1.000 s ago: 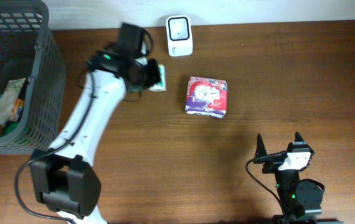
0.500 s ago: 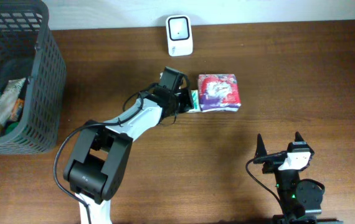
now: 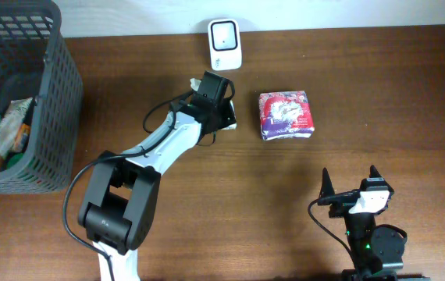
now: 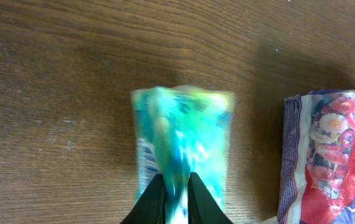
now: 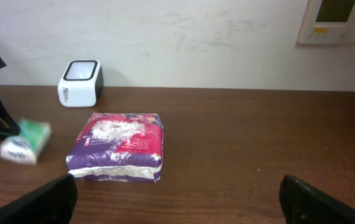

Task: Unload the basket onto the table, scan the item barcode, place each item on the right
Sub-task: 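Place the green tissue pack left of the purple pack, then reach the left gripper into the basket and grasp the white Pantene tube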

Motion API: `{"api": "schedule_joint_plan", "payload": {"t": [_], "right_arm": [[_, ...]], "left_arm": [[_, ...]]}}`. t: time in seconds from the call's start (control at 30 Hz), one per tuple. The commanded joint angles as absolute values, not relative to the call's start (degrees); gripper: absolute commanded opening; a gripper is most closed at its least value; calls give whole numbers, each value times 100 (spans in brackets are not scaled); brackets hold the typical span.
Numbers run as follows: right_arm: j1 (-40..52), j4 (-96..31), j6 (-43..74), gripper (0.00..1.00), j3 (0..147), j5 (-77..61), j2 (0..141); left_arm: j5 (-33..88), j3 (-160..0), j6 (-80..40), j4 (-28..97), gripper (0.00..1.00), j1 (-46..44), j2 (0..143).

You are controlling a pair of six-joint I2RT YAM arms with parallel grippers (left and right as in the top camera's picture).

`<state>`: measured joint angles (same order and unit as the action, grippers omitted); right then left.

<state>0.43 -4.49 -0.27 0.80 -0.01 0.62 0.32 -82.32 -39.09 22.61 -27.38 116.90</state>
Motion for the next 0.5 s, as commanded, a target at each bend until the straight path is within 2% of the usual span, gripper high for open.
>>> {"api": "schedule_joint_plan", "payload": {"t": [0.0, 0.03, 0.07, 0.13, 0.23, 0.33, 0.37, 0.4, 0.47], "right_arm": [[73, -467, -60, 99, 32, 30, 21], [73, -467, -60, 99, 32, 30, 21], [73, -467, -60, 99, 32, 30, 21], [73, -467, -60, 99, 32, 30, 21], [73, -467, -60, 99, 32, 30, 21], [73, -467, -60, 99, 32, 30, 21], [73, -467, -60, 98, 32, 30, 21], [73, -467, -60, 99, 32, 30, 21], [73, -467, -60, 99, 32, 30, 21]], "left_arm": [[67, -8322, -3922, 2250, 14, -2886, 11732], [102, -8324, -3920, 2239, 17, -2886, 11730], [180, -8350, -3876, 2241, 27, -2862, 11730], [635, -8635, -3352, 2373, 38, -2687, 11629], [663, -9376, -3286, 3258, 39, -2274, 11185], [661, -10492, -2327, 4449, 50, -1448, 10337], [659, -10680, -1966, 4517, 57, -1197, 10073], [497, -10803, -1599, 4504, 75, -838, 9732], [-698, -10822, -1527, 4340, 87, -45, 9203]]}}
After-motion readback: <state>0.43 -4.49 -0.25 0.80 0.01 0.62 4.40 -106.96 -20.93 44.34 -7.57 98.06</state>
